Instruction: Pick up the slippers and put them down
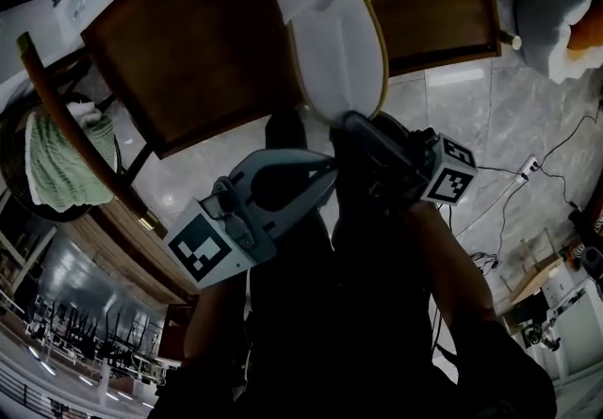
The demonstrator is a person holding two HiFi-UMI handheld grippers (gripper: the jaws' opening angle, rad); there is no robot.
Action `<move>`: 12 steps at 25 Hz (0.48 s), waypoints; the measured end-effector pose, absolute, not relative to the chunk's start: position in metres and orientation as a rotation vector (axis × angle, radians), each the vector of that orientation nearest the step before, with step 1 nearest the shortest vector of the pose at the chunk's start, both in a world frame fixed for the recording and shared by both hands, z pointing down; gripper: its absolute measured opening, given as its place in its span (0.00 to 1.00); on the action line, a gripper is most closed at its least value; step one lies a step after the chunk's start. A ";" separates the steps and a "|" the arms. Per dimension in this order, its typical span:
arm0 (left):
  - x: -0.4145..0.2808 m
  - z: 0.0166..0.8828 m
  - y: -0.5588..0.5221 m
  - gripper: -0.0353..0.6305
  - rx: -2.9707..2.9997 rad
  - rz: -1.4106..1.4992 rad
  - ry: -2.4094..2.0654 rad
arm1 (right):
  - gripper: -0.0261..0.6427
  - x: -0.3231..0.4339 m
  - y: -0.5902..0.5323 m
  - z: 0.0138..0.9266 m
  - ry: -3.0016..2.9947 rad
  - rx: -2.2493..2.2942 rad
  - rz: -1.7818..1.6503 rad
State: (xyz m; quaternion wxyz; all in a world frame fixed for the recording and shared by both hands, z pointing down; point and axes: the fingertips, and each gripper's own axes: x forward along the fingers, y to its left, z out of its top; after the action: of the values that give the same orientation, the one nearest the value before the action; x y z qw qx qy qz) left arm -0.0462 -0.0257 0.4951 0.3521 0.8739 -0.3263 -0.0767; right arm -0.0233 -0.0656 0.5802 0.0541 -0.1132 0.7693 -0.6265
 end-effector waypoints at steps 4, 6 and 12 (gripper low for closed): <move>-0.045 0.514 -0.028 0.07 2.247 -0.195 -0.837 | 0.11 -0.023 -0.065 0.595 2.300 -0.356 -1.923; -0.046 0.517 -0.031 0.07 2.246 -0.203 -0.841 | 0.11 -0.022 -0.061 0.601 2.297 -0.360 -1.941; -0.049 0.525 -0.030 0.07 2.245 -0.207 -0.849 | 0.11 -0.020 -0.062 0.613 2.308 -0.405 -1.950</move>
State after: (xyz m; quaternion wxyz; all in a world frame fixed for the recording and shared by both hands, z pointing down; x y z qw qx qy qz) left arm -0.0494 -0.0303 0.5252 0.3582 0.8700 -0.3292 -0.0803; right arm -0.0198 -0.0615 0.6132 0.0467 -0.1327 0.7562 -0.6390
